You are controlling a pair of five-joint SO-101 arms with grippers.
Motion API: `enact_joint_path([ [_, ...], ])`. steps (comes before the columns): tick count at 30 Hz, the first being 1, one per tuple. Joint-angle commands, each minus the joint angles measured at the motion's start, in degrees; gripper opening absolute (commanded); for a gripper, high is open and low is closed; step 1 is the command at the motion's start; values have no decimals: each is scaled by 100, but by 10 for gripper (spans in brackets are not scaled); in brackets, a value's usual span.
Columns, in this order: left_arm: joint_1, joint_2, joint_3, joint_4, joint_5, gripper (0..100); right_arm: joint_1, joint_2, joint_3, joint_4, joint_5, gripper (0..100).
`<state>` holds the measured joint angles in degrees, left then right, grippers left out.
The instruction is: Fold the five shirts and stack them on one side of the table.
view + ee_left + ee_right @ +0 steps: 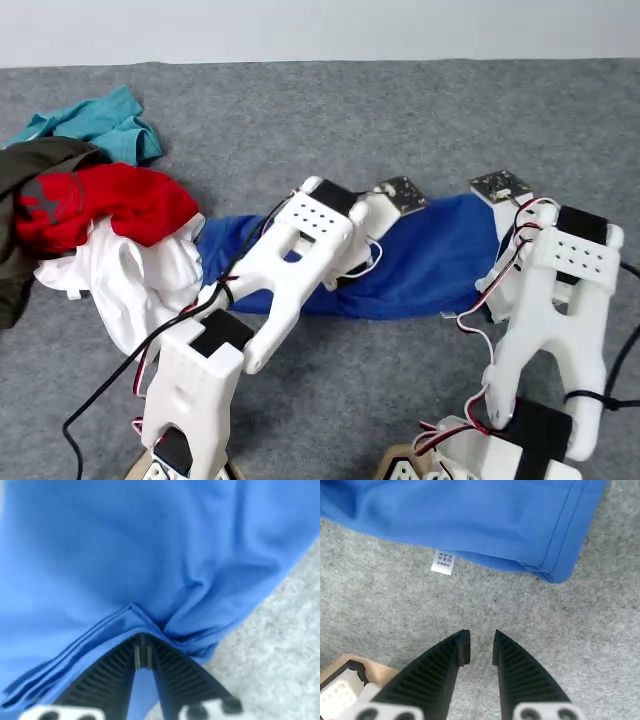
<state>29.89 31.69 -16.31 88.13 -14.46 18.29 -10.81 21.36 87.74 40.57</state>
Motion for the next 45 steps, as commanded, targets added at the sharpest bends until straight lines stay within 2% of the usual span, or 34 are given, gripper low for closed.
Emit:
enact_joint_path([
  [1, -123, -53, -708, 668, -70, 3, -57, -31, -62, -48, -53, 90],
  [4, -290, -53, -1402, 1213, -70, 3, -57, -66, -70, -48, -53, 90],
  [9, -712, -563, -1868, 1231, -44, 3, -31, -66, -70, 4, -53, 90],
  [15, -914, -1354, -1420, 1231, -18, 3, -40, -66, -70, 4, -53, 90],
  [21, -809, -1459, -734, 1222, -35, 3, -57, -66, -70, -40, -53, 91],
  [27, -1565, -1512, -752, 1160, 176, 3, -136, -48, -79, -136, -97, 91],
  [33, -2549, -1793, -1042, 1231, 730, 3, -347, -4, -193, -1226, -1275, 90],
  [39, -2998, -2848, -734, 1231, 782, 3, -760, 602, -888, -1596, -1618, 97],
  [45, -3481, -3516, 268, 1231, 738, 3, -743, 1903, -2259, -1068, -2198, 252],
])
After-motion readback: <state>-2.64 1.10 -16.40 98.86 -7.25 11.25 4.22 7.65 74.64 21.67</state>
